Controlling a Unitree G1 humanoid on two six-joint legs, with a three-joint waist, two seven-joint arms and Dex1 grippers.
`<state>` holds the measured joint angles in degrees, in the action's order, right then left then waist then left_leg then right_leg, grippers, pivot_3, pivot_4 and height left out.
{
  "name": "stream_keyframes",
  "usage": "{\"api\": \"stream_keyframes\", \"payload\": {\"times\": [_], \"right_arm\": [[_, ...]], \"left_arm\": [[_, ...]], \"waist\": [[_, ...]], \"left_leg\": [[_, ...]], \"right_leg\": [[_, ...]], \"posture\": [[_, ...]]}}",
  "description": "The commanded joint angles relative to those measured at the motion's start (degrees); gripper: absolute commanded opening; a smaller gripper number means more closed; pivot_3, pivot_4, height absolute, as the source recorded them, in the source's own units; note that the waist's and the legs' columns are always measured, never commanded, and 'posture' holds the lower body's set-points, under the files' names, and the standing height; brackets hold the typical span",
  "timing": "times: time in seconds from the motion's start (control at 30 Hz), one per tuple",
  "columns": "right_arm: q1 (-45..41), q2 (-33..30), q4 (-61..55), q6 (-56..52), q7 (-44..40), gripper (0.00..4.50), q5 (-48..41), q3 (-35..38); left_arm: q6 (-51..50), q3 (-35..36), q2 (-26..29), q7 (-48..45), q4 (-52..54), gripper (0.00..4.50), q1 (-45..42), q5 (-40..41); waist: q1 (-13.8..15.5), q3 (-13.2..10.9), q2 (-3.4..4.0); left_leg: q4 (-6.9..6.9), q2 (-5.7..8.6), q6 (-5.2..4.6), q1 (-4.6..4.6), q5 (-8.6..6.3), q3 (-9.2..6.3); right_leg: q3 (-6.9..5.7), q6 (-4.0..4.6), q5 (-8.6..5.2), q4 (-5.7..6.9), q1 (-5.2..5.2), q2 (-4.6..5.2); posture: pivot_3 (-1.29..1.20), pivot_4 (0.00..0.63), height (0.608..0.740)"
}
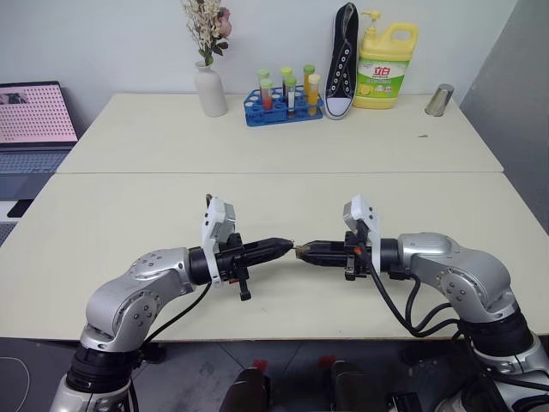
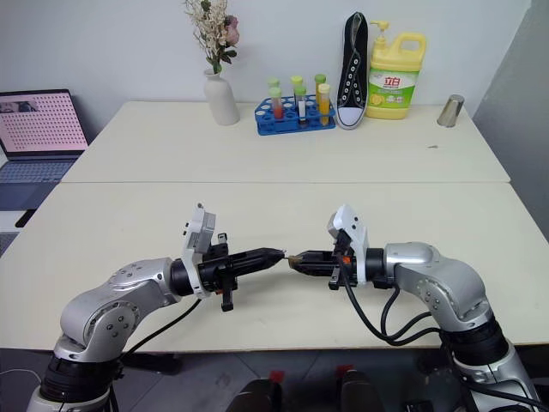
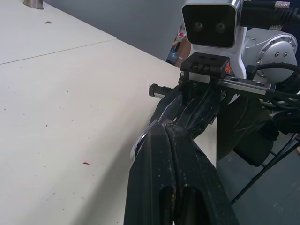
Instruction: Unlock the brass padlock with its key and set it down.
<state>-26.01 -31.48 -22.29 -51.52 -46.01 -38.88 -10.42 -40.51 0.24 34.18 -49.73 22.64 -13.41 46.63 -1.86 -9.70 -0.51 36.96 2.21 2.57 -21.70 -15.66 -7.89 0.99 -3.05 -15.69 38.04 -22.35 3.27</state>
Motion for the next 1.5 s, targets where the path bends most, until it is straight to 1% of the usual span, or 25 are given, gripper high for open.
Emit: {"api": "stream_keyframes", "payload": {"times": [0.03, 0.07, 0.1, 0.17, 0.2, 0.23, 0.27, 0.3, 0.33, 0.4, 0.5, 0.57, 0.67, 0.7, 0.9, 0.97, 1.0, 1.1, 1.2, 1.27, 1.3, 1.37, 1.5], "right_arm": [[-1.0, 0.7, -1.2, -0.4, 0.8, 0.13, -0.9, 1.4], [-1.2, 0.9, -1.1, -0.8, 1.2, 0.13, -1.1, 1.7], [-1.4, 1.0, -0.9, -1.6, 1.5, 0.13, -1.7, 2.2], [-1.8, 1.4, -0.1, -4.1, 2.3, 0.13, -3.5, 3.6], [-2.0, 1.5, 0.4, -5.3, 2.4, 0.13, -4.1, 3.8], [-2.3, 1.3, 0.9, -6.3, 2.3, 0.13, -4.2, 3.5], [-2.5, 1.1, 1.3, -7.0, 2.2, 0.13, -4.2, 3.2], [-2.7, 0.9, 1.8, -7.4, 2.0, 0.13, -3.9, 2.6], [-3.1, 0.9, 2.5, -7.9, 1.7, 0.13, -3.5, 1.8], [-4.0, 1.0, 4.3, -8.2, 1.2, 0.13, -2.3, 0.2], [-6.0, 2.3, 8.5, -9.3, 1.6, 0.13, -1.5, -1.2], [-7.4, 2.6, 12.1, -8.1, 0.9, 0.13, 1.1, -4.0], [-10.5, 4.8, 19.0, -8.2, -0.1, 0.13, 3.9, -7.2], [-11.7, 5.7, 21.4, -8.2, -0.4, 0.13, 4.7, -7.8], [-15.9, 6.1, 30.0, -4.3, -3.8, 0.13, 10.7, -10.7], [-16.4, 2.5, 29.9, -0.5, -5.9, 0.90, 14.5, -11.9], [-16.2, 0.8, 29.2, 0.8, -6.9, 1.11, 15.6, -12.1], [-14.7, -2.6, 25.0, 2.5, -8.9, 2.16, 16.2, -11.2], [-10.2, -9.6, 15.0, 9.8, -12.7, 3.18, 17.7, -9.5], [-8.4, -11.3, 11.7, 11.1, -13.3, 3.84, 17.6, -8.1], [-6.6, -13.2, 8.3, 12.0, -13.7, 4.21, 17.3, -7.0], [-3.1, -15.5, 2.2, 13.2, -13.9, 4.21, 16.3, -4.3], [2.3, -16.7, -5.1, 12.2, -11.4, 4.21, 15.6, -0.6]], "left_arm": [[4.0, 2.4, 2.8, -1.3, 3.4, 0.00, 1.4, -3.1], [5.5, 3.0, 3.9, -1.6, 3.8, 0.00, 1.9, -4.6], [8.3, 3.6, 6.1, -3.2, 4.3, 0.00, 2.8, -7.0], [18.7, 3.0, 10.6, -7.3, 4.2, 0.00, 5.3, -15.6], [24.5, 2.3, 12.6, -9.1, 3.3, 0.18, 6.8, -20.0], [32.5, 1.3, 13.4, -10.3, 1.5, 0.37, 7.9, -24.9], [38.1, 0.6, 13.7, -11.1, 0.0, 0.59, 8.6, -28.0], [41.6, 0.2, 13.2, -11.7, -1.3, 0.83, 9.2, -29.2], [44.7, 0.0, 12.0, -11.5, -2.5, 1.20, 9.4, -30.2], [47.7, -0.8, 10.9, -11.5, -3.6, 1.80, 9.8, -31.4], [46.3, -1.3, 9.7, -10.8, -2.4, 2.79, 9.8, -30.5], [45.8, -1.3, 9.1, -10.1, -2.5, 3.40, 9.6, -30.4], [46.2, -2.2, 8.4, -9.7, -3.0, 4.35, 8.9, -31.7], [45.7, -2.5, 8.1, -9.5, -2.9, 4.50, 9.0, -31.7], [42.3, -2.3, 7.0, -8.2, -2.5, 4.50, 9.6, -30.1], [36.4, -1.4, 7.1, -6.3, -2.8, 4.50, 10.6, -29.0], [34.2, -1.2, 7.3, -5.5, -2.9, 4.50, 11.1, -29.1], [29.7, -0.9, 7.8, -5.0, -1.8, 4.50, 11.4, -27.7], [25.6, -0.9, 8.6, -4.4, -0.4, 4.50, 10.3, -27.8], [25.0, -0.7, 8.9, -4.7, 0.1, 4.50, 10.0, -27.6], [24.4, -0.3, 9.4, -5.0, 0.2, 4.50, 9.6, -27.4], [23.7, 0.3, 10.2, -5.6, 0.3, 4.50, 9.1, -26.9], [25.3, 0.2, 11.4, -7.5, -0.6, 4.50, 8.5, -27.3]], "waist": [[0.0, 0.0, 0.00], [-0.1, 0.0, 0.00], [-0.1, 0.0, 0.01], [-0.1, 0.0, 0.02], [0.0, 0.0, 0.05], [0.1, 0.0, 0.07], [0.2, -0.1, 0.09], [0.3, -0.1, 0.09], [0.3, -0.1, 0.09], [0.3, -0.1, 0.08], [0.2, -0.1, 0.08], [0.2, -0.1, 0.08], [0.0, -0.1, 0.09], [0.0, -0.1, 0.09], [0.0, -0.1, 0.10], [-0.1, -0.1, 0.14], [0.0, -0.1, 0.15], [0.1, -0.1, 0.15], [0.0, -0.1, 0.16], [0.1, -0.1, 0.16], [0.0, -0.1, 0.16], [0.1, -0.1, 0.16], [-0.1, -0.1, 0.16]], "left_leg": [[0.00, 0.00, 0.00, 0.00, 0.00, 0.00], [-0.01, 0.00, 0.00, 0.00, 0.00, -0.01], [-0.01, -0.03, 0.00, 0.00, 0.00, 0.01], [-0.04, -0.03, 0.00, 0.00, 0.00, 0.03], [-0.06, -0.04, 0.01, 0.01, 0.00, 0.05], [-0.06, -0.02, 0.01, 0.00, 0.00, 0.06], [-0.06, 0.00, 0.01, 0.00, 0.00, 0.10], [-0.06, 0.01, 0.01, 0.00, 0.00, 0.10], [-0.07, 0.01, 0.01, -0.01, 0.00, 0.11], [-0.06, 0.01, 0.00, -0.04, -0.01, 0.09], [-0.05, 0.01, -0.01, -0.09, -0.01, 0.07], [-0.05, 0.00, -0.01, -0.06, -0.01, 0.06], [-0.05, 0.00, -0.01, -0.04, -0.01, 0.07], [-0.05, 0.00, -0.01, -0.04, -0.01, 0.07], [-0.04, 0.00, -0.01, -0.06, -0.01, 0.06], [-0.04, 0.00, -0.01, -0.06, -0.01, 0.05], [-0.04, 0.01, -0.01, -0.06, -0.01, 0.05], [-0.04, 0.03, -0.01, -0.12, -0.01, 0.03], [-0.06, -0.01, -0.01, -0.11, -0.01, 0.02], [-0.06, -0.01, -0.01, -0.15, -0.01, 0.00], [-0.05, 0.00, -0.01, -0.14, -0.01, 0.03], [-0.04, -0.01, -0.01, -0.14, -0.01, 0.04], [-0.05, -0.05, -0.01, -0.10, -0.01, 0.06]], "right_leg": [[0.00, 0.00, 0.00, 0.00, 0.00, 0.00], [0.00, 0.00, 0.00, 0.00, -0.01, 0.00], [0.01, 0.00, 0.00, 0.00, -0.02, -0.01], [0.03, 0.02, -0.01, 0.00, -0.04, -0.01], [0.02, 0.03, -0.01, -0.02, -0.05, -0.02], [0.04, 0.03, -0.01, -0.03, -0.05, -0.01], [0.06, 0.04, -0.01, -0.07, -0.03, 0.01], [0.06, 0.04, -0.01, -0.07, -0.03, 0.02], [0.06, 0.04, -0.01, -0.10, -0.02, 0.03], [0.04, 0.04, -0.01, -0.13, -0.02, 0.04], [0.02, 0.03, -0.01, -0.13, -0.04, 0.05], [0.01, 0.03, -0.01, -0.09, -0.05, 0.04], [0.00, 0.03, -0.01, -0.06, -0.05, 0.02], [0.01, 0.03, -0.01, -0.04, -0.07, 0.01], [0.02, 0.03, 0.00, 0.00, -0.12, 0.00], [0.01, 0.03, 0.00, 0.01, -0.12, 0.00], [0.01, 0.03, 0.00, 0.01, -0.12, 0.00], [-0.02, 0.02, -0.01, -0.02, -0.12, 0.02], [-0.04, 0.02, -0.01, -0.02, -0.15, 0.01], [-0.05, 0.01, -0.02, -0.03, -0.16, 0.01], [-0.04, 0.01, -0.01, -0.03, -0.15, 0.01], [-0.03, 0.01, -0.01, -0.02, -0.14, 0.01], [-0.03, 0.00, -0.02, -0.03, -0.12, 0.00]], "posture": [[0.00, 0.150, 0.740], [0.00, 0.150, 0.740], [0.00, 0.150, 0.740], [0.00, 0.150, 0.740], [0.00, 0.150, 0.740], [0.00, 0.150, 0.740], [0.00, 0.150, 0.740], [0.00, 0.150, 0.740], [0.00, 0.150, 0.740], [0.00, 0.150, 0.740], [0.00, 0.150, 0.740], [0.00, 0.150, 0.740], [0.00, 0.150, 0.740], [0.00, 0.150, 0.740], [0.00, 0.150, 0.740], [0.00, 0.150, 0.740], [0.00, 0.150, 0.740], [0.00, 0.150, 0.740], [0.00, 0.150, 0.740], [0.00, 0.150, 0.740], [0.00, 0.150, 0.740], [0.00, 0.150, 0.740], [0.00, 0.150, 0.740]]}}
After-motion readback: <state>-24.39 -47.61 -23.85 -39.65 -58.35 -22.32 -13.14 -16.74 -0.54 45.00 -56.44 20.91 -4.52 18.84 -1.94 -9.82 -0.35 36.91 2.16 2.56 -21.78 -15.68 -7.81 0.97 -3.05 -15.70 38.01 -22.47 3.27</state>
